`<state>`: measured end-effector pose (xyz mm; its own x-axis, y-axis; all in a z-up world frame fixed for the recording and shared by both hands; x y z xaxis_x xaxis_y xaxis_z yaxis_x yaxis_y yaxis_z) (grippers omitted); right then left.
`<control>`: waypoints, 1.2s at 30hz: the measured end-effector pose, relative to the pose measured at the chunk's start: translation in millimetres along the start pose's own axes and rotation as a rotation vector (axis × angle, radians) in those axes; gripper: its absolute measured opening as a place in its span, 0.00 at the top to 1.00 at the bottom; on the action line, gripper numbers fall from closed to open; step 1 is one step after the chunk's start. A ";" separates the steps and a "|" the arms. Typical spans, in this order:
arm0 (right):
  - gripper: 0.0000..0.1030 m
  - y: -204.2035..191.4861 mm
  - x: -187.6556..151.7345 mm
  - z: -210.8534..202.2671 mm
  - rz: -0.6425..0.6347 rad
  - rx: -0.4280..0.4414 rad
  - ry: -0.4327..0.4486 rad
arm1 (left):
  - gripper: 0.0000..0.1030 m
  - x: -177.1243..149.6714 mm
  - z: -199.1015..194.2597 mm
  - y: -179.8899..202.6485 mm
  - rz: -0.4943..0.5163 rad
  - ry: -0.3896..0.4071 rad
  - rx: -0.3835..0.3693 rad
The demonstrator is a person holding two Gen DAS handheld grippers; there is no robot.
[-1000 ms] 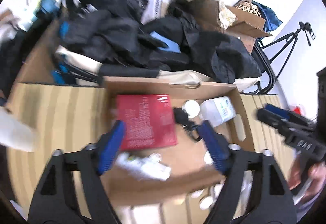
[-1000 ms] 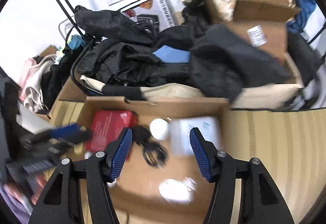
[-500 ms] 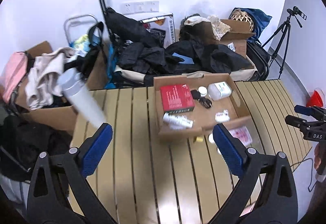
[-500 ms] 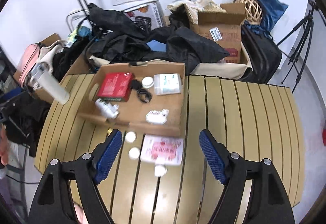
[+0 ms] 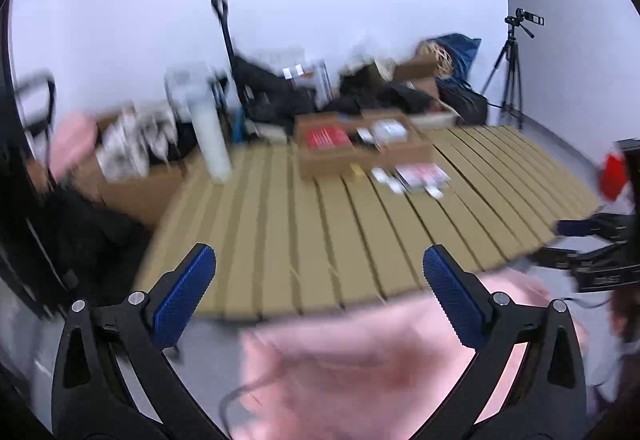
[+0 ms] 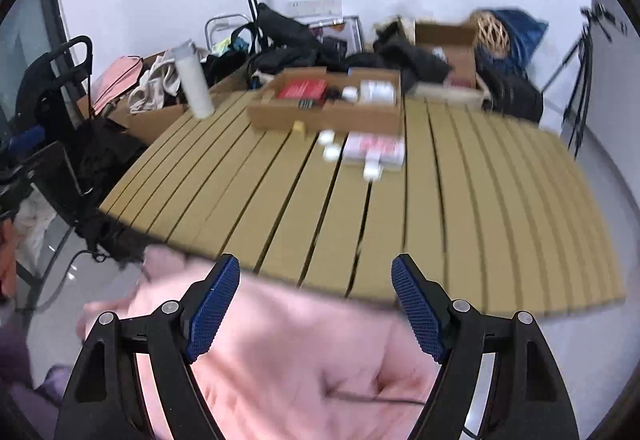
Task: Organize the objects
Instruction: 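Pull both grippers back to the table edge, then grasp the yellow block with the left gripper while the right grasps a clear round lid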
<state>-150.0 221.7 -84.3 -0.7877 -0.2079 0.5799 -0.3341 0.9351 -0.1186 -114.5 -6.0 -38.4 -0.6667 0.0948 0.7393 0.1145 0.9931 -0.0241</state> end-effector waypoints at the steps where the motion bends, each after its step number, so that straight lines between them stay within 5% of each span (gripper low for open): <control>1: 0.21 -4.5 -5.1 5.0 -0.022 -0.002 -0.020 | 0.00 -6.4 3.4 3.0 0.002 -0.038 -0.016; 3: 0.21 -6.0 -8.8 9.5 -0.032 -0.048 -0.022 | 0.00 -18.6 9.7 10.1 0.033 -0.099 -0.031; 6: 0.21 -9.6 -13.9 12.2 -0.012 -0.036 -0.014 | 0.00 -15.4 14.1 8.4 0.029 -0.084 0.015; 10: 0.21 -11.3 -17.4 14.7 -0.029 -0.075 -0.017 | 0.00 -22.7 24.4 7.6 -0.014 -0.127 -0.020; 15: 0.21 -5.6 -22.2 24.7 0.007 -0.021 -0.003 | 0.00 -35.5 56.3 3.8 -0.041 -0.195 -0.030; 21: 0.21 9.8 7.8 54.3 0.026 0.001 0.015 | 0.00 16.0 107.1 -0.1 -0.106 -0.189 -0.108; 26: 0.39 20.8 62.3 93.2 0.014 0.043 0.052 | 0.03 76.4 187.4 13.0 -0.030 -0.058 -0.094; 29: 0.48 29.2 94.9 133.8 0.050 0.095 0.038 | 0.25 95.5 253.1 22.5 0.003 -0.102 -0.111; 36: 0.56 34.6 145.8 236.0 0.052 0.109 -0.061 | 0.33 114.0 366.9 32.2 -0.044 -0.213 -0.151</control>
<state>-398.6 156.0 -194.1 -0.8343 -0.1806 0.5209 -0.3438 0.9091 -0.2354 -457.0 61.9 -201.8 -0.8114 0.0796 0.5790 0.1799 0.9766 0.1179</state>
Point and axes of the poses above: each gripper's, at about its wrist camera, not at the fingertips, and z roughly the way its jaws point, y to its right, x to its top, the point moved 7 cm from there along z, roughly the way its jaws point, and after that the axes turned 5 degrees about -y, right-handed, at the moved point
